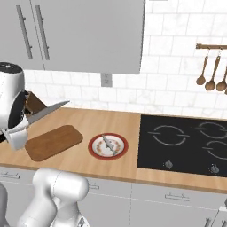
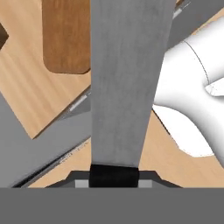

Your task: Pick up the knife from the drawer and place it on the cutting board. Then place the meat from the plate to the cutting board.

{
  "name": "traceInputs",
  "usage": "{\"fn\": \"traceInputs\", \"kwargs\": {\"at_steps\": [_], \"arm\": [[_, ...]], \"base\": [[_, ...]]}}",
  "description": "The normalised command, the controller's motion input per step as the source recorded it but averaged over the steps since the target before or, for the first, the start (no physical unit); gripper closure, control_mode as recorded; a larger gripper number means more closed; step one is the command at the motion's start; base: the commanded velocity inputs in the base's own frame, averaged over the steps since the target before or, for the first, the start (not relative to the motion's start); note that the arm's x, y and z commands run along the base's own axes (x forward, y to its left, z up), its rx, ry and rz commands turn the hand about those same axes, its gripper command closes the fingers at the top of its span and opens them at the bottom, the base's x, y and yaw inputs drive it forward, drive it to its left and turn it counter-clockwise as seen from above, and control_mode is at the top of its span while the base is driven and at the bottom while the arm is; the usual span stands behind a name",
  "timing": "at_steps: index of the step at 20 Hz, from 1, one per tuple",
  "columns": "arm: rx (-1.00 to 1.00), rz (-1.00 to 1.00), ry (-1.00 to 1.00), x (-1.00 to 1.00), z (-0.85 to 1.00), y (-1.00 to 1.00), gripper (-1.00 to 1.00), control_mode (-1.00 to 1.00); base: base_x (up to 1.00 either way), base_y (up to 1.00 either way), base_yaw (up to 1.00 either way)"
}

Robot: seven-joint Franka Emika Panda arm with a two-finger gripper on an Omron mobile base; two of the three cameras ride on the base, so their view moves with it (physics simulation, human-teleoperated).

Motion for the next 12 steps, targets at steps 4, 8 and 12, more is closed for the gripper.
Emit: {"fn": "traceInputs", "kwargs": {"at_steps": [4,8,12], "arm": [[-0.08,-0.02,0.21,0.38,-0.55,0.14,1.0,-1.0],[-0.18,0.0,0.03,0.21,-0.72,0.31,1.0,-1.0],[-0.18,0.0,0.03,0.4,-0.67,0.15,1.0,-1.0]], "base": [[0.0,0.0,0.0],[0.0,0.0,0.0],[0.0,0.0,0.0]]}}
